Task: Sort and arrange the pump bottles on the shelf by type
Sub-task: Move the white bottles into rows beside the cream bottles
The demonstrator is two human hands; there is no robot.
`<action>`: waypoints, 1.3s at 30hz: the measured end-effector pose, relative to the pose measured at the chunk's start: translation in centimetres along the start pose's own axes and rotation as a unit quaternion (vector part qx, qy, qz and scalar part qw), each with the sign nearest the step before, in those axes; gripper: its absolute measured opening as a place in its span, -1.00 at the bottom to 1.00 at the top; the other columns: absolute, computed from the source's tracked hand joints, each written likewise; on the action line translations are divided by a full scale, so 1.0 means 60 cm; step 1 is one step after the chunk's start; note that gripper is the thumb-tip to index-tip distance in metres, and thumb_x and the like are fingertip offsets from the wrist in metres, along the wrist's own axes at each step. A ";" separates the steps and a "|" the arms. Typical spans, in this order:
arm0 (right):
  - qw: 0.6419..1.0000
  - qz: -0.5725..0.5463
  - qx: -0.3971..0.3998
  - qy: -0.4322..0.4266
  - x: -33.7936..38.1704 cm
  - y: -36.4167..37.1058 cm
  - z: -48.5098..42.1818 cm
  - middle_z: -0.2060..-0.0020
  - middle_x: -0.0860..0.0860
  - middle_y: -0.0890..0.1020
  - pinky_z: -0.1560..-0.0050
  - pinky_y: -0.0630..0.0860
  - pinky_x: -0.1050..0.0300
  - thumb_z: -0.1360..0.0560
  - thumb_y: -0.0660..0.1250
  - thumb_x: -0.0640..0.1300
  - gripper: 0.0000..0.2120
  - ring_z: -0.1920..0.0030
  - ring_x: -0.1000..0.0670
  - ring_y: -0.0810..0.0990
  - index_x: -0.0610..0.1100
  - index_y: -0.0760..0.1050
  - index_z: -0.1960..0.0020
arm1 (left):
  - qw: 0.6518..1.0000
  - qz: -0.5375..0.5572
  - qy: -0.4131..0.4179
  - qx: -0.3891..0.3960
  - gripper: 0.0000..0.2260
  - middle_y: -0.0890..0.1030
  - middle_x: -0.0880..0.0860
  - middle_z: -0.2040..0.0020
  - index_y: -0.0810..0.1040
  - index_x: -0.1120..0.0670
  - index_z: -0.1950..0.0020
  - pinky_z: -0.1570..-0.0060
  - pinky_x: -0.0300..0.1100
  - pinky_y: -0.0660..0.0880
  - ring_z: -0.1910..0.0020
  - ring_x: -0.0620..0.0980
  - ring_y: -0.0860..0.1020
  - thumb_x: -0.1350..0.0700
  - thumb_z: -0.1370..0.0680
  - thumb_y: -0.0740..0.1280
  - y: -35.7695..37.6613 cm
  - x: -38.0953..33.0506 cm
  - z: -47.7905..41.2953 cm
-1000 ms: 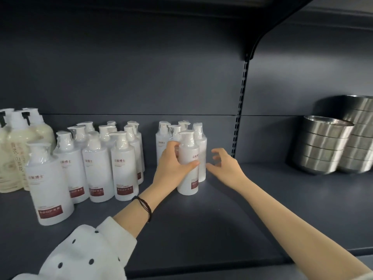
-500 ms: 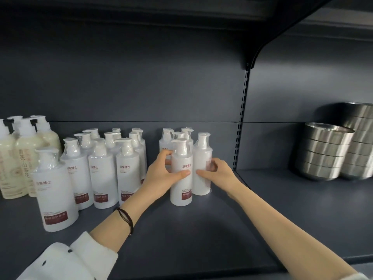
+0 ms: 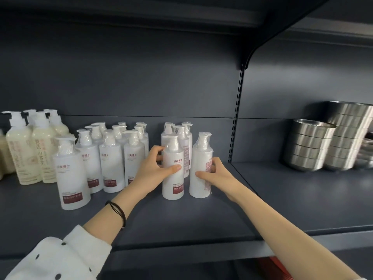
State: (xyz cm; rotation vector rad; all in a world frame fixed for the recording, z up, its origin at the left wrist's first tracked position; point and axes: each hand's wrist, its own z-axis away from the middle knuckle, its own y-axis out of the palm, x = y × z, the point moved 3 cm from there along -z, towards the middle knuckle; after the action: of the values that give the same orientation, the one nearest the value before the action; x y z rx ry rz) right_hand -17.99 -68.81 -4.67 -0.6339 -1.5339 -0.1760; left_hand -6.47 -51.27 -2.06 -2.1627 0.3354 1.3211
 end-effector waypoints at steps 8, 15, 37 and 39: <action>1.000 -0.008 0.017 -0.019 0.004 0.025 0.064 -0.10 0.00 0.59 0.09 0.51 0.18 -0.44 0.43 -0.16 -0.59 -0.10 0.01 0.59 -0.05 0.35 -0.23 | 1.000 -0.010 -0.009 -0.014 -0.52 0.44 -0.25 0.01 0.34 -0.10 -0.26 0.01 -0.15 0.48 0.05 -0.25 0.48 0.06 -0.44 0.49 -0.033 -0.020 0.063; 0.999 0.005 0.039 -0.033 0.034 0.066 0.090 -0.05 0.09 0.61 0.29 0.48 0.43 -0.51 0.27 -0.24 -0.59 -0.01 0.17 0.58 0.03 0.31 -0.30 | 0.998 -0.036 -0.019 -0.044 -0.40 0.44 -0.07 -0.19 0.29 -0.07 -0.41 -0.07 -0.13 0.43 -0.12 -0.04 0.47 0.04 -0.44 0.48 -0.080 -0.019 0.113; 0.995 0.014 -0.045 -0.091 0.056 0.240 0.064 -0.07 0.04 0.57 -0.03 0.54 0.19 -0.44 0.46 -0.08 -0.58 -0.07 0.05 0.57 0.01 0.41 -0.25 | 0.955 -0.218 0.101 -0.171 -0.36 0.31 0.02 -0.33 0.16 0.00 -0.52 -0.08 -0.26 0.39 -0.21 -0.07 0.46 -0.04 -0.52 0.37 -0.229 0.042 0.155; 0.994 0.012 -0.054 -0.090 0.060 0.249 0.061 -0.06 0.03 0.56 0.03 0.52 0.24 -0.48 0.42 -0.11 -0.57 -0.04 0.08 0.57 0.01 0.35 -0.28 | 0.952 -0.232 0.110 -0.169 -0.37 0.31 0.04 -0.35 0.15 0.02 -0.52 -0.10 -0.25 0.38 -0.23 -0.05 0.45 -0.03 -0.53 0.36 -0.232 0.044 0.149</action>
State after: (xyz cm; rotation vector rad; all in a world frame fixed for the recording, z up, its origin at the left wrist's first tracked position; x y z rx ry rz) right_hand -13.70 -53.64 -5.57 -0.7707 -1.6982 -0.1890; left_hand -4.90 -34.62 -2.69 -2.4738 -0.3290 0.9199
